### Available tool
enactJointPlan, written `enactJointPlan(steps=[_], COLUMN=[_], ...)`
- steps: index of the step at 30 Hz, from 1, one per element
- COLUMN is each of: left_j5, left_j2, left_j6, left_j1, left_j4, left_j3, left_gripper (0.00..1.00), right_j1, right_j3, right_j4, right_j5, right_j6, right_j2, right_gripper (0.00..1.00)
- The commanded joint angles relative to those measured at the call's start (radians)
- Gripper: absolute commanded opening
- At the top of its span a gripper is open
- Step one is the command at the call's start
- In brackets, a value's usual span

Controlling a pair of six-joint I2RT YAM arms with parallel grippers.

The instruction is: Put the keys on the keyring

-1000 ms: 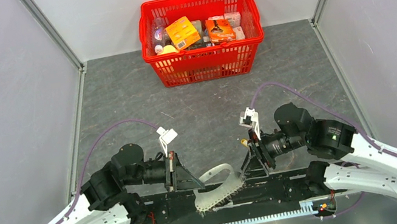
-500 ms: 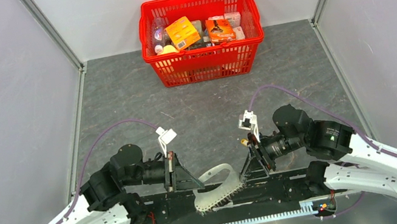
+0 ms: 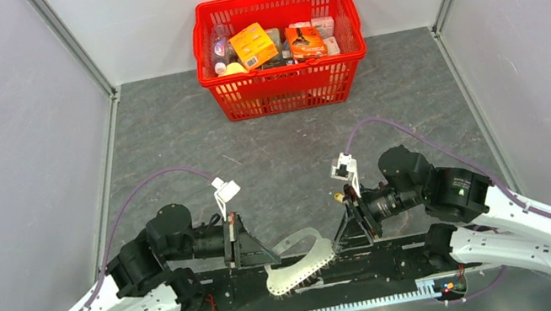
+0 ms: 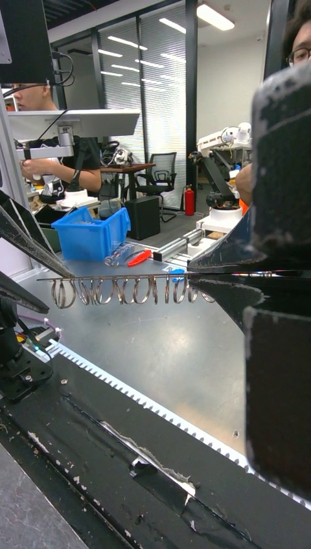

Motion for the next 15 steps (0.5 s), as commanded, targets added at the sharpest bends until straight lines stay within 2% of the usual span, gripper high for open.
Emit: enactJointPlan(steps=[1, 4, 15], left_j5=[0.032, 0.031, 0.03], left_j2=[-0.027, -0.035, -0.032], left_j6=[-0.03, -0.033, -0.029], left_j1=[-0.005, -0.004, -0.004], left_j4=[0.043, 0.042, 0.043], left_j3=[0.011, 0.008, 0.018], left_gripper=[0.02, 0.02, 0.02], right_j1=[0.004, 0.004, 0.004], right_j3=[0.042, 0.05, 0.069], right_j4=[0.024, 0.022, 0.008], right_j5=[0.019, 0.024, 0.02], right_j6=[-0.009, -0.009, -0.011], right_j2=[-0.006, -0.002, 0.006], right_gripper=[0.44, 0.51, 0.49])
